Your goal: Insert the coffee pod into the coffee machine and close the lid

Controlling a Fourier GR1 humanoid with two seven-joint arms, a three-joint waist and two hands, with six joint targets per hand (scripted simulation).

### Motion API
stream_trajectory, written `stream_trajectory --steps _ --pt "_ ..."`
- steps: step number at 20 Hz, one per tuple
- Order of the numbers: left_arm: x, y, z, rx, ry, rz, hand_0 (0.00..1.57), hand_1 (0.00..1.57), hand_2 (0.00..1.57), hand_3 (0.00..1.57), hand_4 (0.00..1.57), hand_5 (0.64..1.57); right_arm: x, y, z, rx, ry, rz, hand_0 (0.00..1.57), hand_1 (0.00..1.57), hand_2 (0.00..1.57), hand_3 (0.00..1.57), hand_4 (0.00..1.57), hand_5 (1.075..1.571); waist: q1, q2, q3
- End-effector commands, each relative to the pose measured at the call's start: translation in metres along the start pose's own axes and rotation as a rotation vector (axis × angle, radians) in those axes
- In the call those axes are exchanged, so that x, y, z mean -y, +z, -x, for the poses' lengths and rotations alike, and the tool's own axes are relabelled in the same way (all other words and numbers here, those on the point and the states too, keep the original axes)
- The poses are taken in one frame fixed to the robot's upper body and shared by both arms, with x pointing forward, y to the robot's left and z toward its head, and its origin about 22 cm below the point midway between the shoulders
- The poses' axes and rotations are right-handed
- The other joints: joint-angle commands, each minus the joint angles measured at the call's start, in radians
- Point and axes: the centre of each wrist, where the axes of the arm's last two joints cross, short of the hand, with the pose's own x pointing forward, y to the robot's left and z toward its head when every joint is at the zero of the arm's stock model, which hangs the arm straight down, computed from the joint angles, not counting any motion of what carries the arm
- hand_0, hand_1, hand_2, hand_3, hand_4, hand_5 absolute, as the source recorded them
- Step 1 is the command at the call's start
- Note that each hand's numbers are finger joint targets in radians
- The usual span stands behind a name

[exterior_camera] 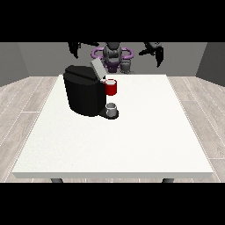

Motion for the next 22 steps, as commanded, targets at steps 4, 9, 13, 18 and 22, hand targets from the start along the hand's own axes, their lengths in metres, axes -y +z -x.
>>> stream_trajectory --steps 4,9,13,18,22 --pt "0.012 0.015 -0.015 0.035 0.008 0.006 0.00 0.00 0.00 0.00 0.35 1.571 0.014 -0.017 -0.004 -0.052 -0.068 0.011 0.00 0.00 0.00 0.00 0.17 1.571 0.013 0.048 0.0001" --pt "0.003 0.020 -0.044 0.105 -0.032 -0.004 0.00 0.00 0.00 0.00 0.30 1.571 0.005 -0.022 0.003 -0.041 -0.041 0.006 0.00 0.00 0.00 0.00 0.00 1.571 0.045 0.092 0.0002" --pt "-0.014 0.031 -0.047 0.082 -0.014 -0.067 0.00 0.00 0.00 0.00 0.37 1.571 -0.033 -0.030 -0.016 -0.029 -0.022 -0.109 0.00 0.00 0.00 0.00 0.00 1.571 -0.017 0.109 -0.0001" --pt "-0.016 0.050 -0.044 0.107 -0.020 -0.058 0.00 0.00 0.00 0.00 0.37 1.571 -0.048 -0.037 -0.023 0.022 0.005 -0.105 0.00 0.00 0.00 0.00 0.00 1.571 -0.001 0.148 -0.0002" --pt "0.010 0.039 -0.072 0.155 -0.047 -0.058 0.00 0.00 0.00 0.00 0.37 1.571 -0.032 -0.048 -0.030 0.064 0.008 -0.100 0.00 0.00 0.00 0.00 0.07 1.571 0.023 0.188 0.0002"
